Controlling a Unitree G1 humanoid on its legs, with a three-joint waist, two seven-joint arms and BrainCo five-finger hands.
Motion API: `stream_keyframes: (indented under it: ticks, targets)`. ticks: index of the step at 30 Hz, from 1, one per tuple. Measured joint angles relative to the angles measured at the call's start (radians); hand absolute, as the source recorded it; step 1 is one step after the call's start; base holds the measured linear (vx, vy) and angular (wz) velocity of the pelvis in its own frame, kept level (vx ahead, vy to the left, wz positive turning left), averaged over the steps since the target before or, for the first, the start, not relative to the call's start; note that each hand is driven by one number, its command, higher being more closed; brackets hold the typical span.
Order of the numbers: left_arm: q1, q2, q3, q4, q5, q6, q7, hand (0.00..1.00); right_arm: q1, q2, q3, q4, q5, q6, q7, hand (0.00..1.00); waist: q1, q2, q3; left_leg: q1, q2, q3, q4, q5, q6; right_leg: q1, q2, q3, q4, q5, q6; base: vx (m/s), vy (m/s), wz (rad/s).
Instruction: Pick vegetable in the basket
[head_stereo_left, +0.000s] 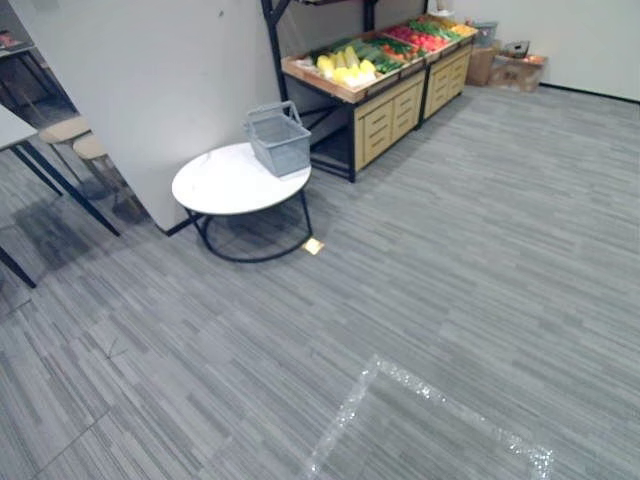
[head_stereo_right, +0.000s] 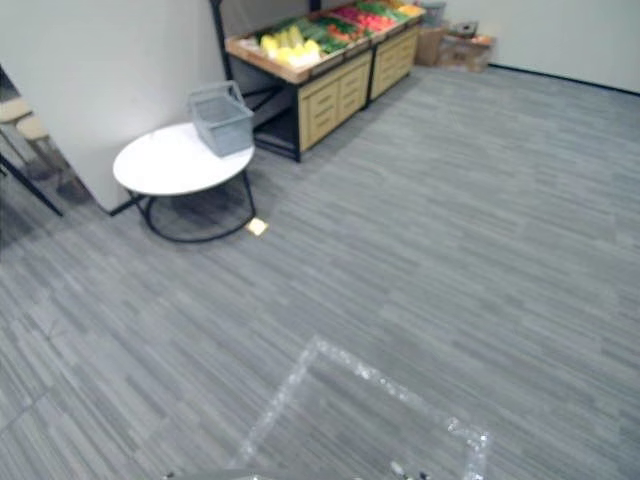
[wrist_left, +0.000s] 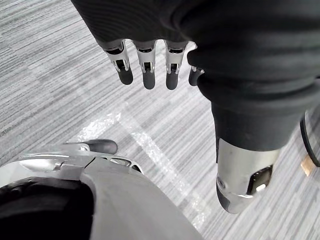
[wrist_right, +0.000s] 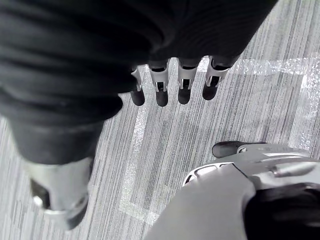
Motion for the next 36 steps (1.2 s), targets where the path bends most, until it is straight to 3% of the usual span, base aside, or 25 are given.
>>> stream_keyframes:
  ticks: [22, 25, 26, 30, 32, 33, 34, 36]
  targets:
    - [-0.013, 0.010, -0.028, 0.000, 0.030, 0.002, 0.002, 0.00, -0.040, 0.002, -0.034, 0.000, -0.012, 0.007, -0.004, 0.00, -0.005, 0.003, 0.006, -0.008, 0.008, 0.011, 0.004, -0.002, -0.003, -0.015, 0.008, 0.011, 0.012, 0.001, -0.010, 0.00, -0.014, -0.02]
    - [-0.038, 0.023, -0.030, 0.000, 0.029, 0.002, 0.006, 0.00, -0.075, 0.002, -0.039, -0.001, -0.012, 0.007, -0.010, 0.00, -0.007, 0.004, 0.051, -0.026, 0.011, 0.011, 0.005, 0.004, -0.008, -0.064, 0.000, 0.009, 0.087, -0.031, -0.021, -0.01, -0.012, 0.03]
    - [-0.053, 0.030, -0.030, -0.001, 0.028, 0.003, 0.008, 0.00, -0.091, 0.004, -0.037, -0.002, -0.013, 0.007, -0.014, 0.00, -0.012, -0.010, 0.073, -0.058, 0.017, 0.008, 0.042, -0.007, -0.013, -0.093, -0.006, 0.004, 0.118, -0.053, -0.023, -0.03, -0.045, 0.09]
    - [-0.069, 0.035, -0.026, -0.004, 0.015, 0.003, 0.031, 0.00, -0.116, 0.005, -0.005, -0.007, -0.013, 0.005, -0.026, 0.00, -0.007, -0.006, 0.110, -0.201, 0.087, 0.009, 0.353, -0.127, -0.032, -0.114, 0.001, -0.008, 0.159, -0.102, -0.047, 0.02, -0.093, 0.08]
    - [-0.073, 0.035, -0.018, -0.041, -0.017, 0.001, 0.037, 0.00, -0.112, 0.001, 0.005, -0.007, -0.013, 0.004, -0.029, 0.00, -0.001, -0.007, 0.128, -0.304, 0.135, 0.008, 0.606, -0.126, -0.033, -0.080, 0.001, -0.025, 0.152, -0.115, -0.049, 0.07, -0.079, 0.28]
    - [-0.075, 0.027, -0.018, -0.062, -0.022, 0.001, 0.037, 0.00, -0.104, -0.011, 0.014, -0.007, -0.013, 0.004, -0.033, 0.00, 0.007, 0.008, 0.148, -0.351, 0.169, 0.002, 0.756, -0.098, -0.026, -0.039, 0.004, -0.029, 0.154, -0.127, -0.050, 0.15, 0.003, 0.17]
    - [-0.072, 0.015, -0.018, -0.067, -0.037, 0.000, 0.038, 0.00, -0.101, -0.020, 0.033, -0.006, -0.013, 0.004, -0.041, 0.00, 0.010, 0.006, 0.155, -0.404, 0.183, -0.011, 0.874, -0.059, -0.034, -0.011, -0.004, -0.033, 0.153, -0.136, -0.052, 0.18, 0.024, 0.13]
    - [-0.073, 0.014, -0.019, -0.061, -0.081, 0.002, 0.036, 0.00, -0.117, -0.026, 0.043, -0.011, -0.012, 0.004, -0.049, 0.00, 0.008, 0.013, 0.156, -0.450, 0.165, -0.028, 0.895, -0.094, -0.036, 0.013, -0.031, -0.035, 0.146, -0.145, -0.048, 0.22, 0.102, 0.05]
